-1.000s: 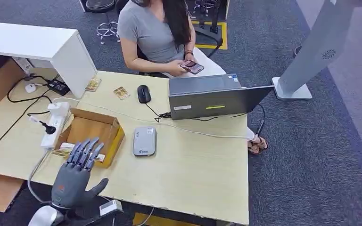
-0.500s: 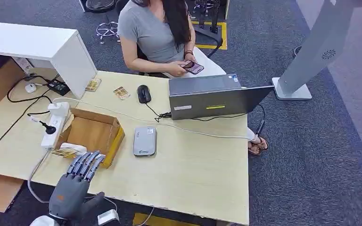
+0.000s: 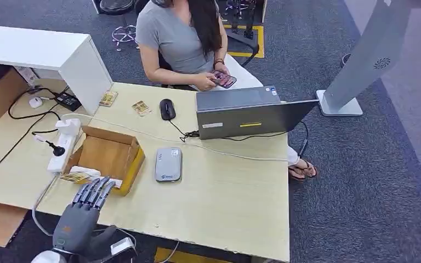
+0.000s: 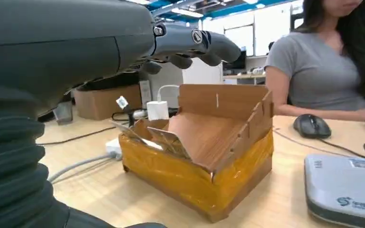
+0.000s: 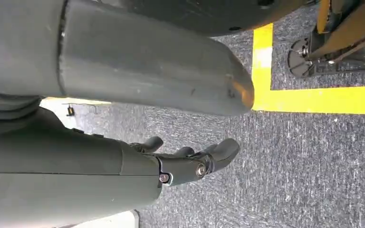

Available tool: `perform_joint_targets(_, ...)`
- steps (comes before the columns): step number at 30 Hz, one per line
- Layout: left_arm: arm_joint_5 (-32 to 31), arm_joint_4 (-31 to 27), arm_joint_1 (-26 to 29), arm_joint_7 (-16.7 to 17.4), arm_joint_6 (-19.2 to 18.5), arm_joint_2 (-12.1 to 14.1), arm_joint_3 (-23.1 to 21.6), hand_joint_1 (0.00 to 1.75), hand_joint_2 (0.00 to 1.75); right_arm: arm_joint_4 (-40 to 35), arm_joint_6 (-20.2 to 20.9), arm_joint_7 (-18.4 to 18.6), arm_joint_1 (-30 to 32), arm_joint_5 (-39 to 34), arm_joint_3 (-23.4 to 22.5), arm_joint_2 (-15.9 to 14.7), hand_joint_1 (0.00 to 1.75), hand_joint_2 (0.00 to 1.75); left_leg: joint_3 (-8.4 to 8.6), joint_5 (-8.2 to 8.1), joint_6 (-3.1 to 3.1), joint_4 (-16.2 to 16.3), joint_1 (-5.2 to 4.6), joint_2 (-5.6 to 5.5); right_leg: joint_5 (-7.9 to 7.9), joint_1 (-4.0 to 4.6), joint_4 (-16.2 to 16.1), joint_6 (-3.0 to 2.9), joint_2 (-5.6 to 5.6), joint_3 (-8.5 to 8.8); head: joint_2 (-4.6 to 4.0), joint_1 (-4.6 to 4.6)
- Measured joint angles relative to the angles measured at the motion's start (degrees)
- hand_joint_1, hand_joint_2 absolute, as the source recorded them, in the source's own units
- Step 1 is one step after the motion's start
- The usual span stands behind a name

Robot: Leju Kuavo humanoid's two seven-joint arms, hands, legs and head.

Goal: Pass the card to the sensor for recognition and then transmit it.

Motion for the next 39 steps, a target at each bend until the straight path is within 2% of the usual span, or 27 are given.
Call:
perform_joint_targets(4, 0.74, 1.14, -1.26, -2.06, -1.4, -0.99, 3.06, 0.0, 1.75, 0.0, 0.42, -0.11, -0.01, 1.64, 0.0, 0.02, 0.0, 0.0, 0.01, 0.0, 0.0, 0.0, -0.01, -0.01, 0.0, 0.0, 0.0, 0.0, -0.02, 0.02, 0.0, 0.0)
perform_joint_targets(6, 0.83, 2.42, -2.16, -3.93, -2.47, -1.92, 5.17, 0.0, 1.75, 0.0, 0.46, -0.11, -0.01, 2.16, 0.0, 0.0, 0.0, 0.0, 0.01, 0.01, 0.0, 0.0, 0.0, -0.01, 0.01, 0.0, 0.0, 0.0, -0.02, 0.02, 0.0, -0.02)
perform_joint_targets(11, 1.05, 6.58, -6.04, -6.01, -3.83, -4.55, 10.28, 0.0, 1.75, 0.0, 1.31, 0.48, -0.03, 3.48, 0.0, 0.0, 0.0, 0.0, 0.01, 0.03, 0.03, 0.0, 0.0, -0.05, 0.01, 0.0, 0.0, 0.0, -0.07, 0.04, 0.0, -0.02)
perform_joint_targets(18, 0.7, 10.99, -9.78, -6.64, -4.0, -7.56, 14.94, 0.0, 1.75, 0.0, 1.75, 0.9, -0.03, 4.52, 0.02, 0.0, 0.0, 0.0, 0.02, 0.03, 0.02, 0.0, 0.0, -0.04, 0.02, 0.0, 0.0, -0.01, -0.06, 0.03, 0.0, -0.04)
perform_joint_targets(26, 0.0, 13.88, -12.25, -7.02, -5.03, -9.38, 17.65, 0.0, 1.75, 0.0, 2.05, 0.92, -0.04, 5.25, 0.04, 0.0, 0.0, 0.0, 0.02, 0.02, 0.03, 0.0, -0.01, -0.03, 0.02, 0.0, 0.0, -0.01, -0.05, 0.03, 0.0, -0.04)
perform_joint_targets(39, -0.07, 16.39, -13.14, -7.02, -5.31, -10.34, 19.12, 0.0, 1.75, 0.0, 2.1, 0.92, -0.04, 5.4, 0.07, 0.0, 0.0, 0.0, 0.01, 0.03, 0.03, 0.0, -0.01, -0.03, 0.02, 0.0, 0.0, -0.01, -0.05, 0.02, 0.0, -0.02)
